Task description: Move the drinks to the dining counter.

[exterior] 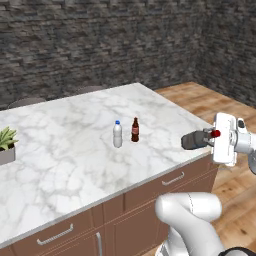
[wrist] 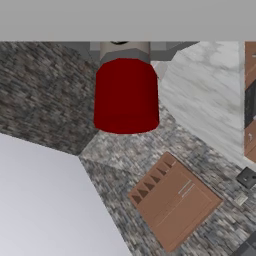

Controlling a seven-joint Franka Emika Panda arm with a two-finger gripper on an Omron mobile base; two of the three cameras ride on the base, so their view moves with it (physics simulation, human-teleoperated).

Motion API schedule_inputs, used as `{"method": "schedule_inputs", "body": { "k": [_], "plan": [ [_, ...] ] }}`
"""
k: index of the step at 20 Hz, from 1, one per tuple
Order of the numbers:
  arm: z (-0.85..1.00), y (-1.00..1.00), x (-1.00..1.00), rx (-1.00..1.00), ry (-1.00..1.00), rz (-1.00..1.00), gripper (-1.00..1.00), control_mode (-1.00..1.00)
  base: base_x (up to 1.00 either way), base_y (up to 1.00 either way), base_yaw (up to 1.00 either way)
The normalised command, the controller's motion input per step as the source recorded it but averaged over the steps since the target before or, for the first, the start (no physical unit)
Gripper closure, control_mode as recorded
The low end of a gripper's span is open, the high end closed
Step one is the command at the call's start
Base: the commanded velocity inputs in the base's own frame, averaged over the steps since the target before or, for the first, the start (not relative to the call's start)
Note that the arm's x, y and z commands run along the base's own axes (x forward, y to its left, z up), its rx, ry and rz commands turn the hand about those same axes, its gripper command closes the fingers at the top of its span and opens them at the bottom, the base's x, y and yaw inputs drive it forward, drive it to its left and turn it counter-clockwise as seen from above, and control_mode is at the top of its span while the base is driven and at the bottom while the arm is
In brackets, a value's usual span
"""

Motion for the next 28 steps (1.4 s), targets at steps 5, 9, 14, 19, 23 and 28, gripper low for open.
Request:
{"method": "schedule_inputs", "body": {
  "k": [5, 9, 14, 19, 23, 28],
  "plan": [
    [0.0, 0.0, 0.0, 0.0, 0.0, 0.0, 1.0, 1.0, 0.44, -0.36, 0.15],
    [0.0, 0.0, 0.0, 0.0, 0.0, 0.0, 1.0, 1.0, 0.41, -0.32, 0.14],
    [0.0, 0.0, 0.0, 0.0, 0.0, 0.0, 1.0, 1.0, 0.42, -0.16, 0.13],
    [0.0, 0.0, 0.0, 0.0, 0.0, 0.0, 1.0, 1.0, 0.54, 0.0, 0.13],
    [0.0, 0.0, 0.0, 0.0, 0.0, 0.0, 1.0, 1.0, 0.65, 0.0, 0.13],
    [0.0, 0.0, 0.0, 0.0, 0.0, 0.0, 1.0, 1.0, 0.58, -0.01, 0.16]
  ]
}}
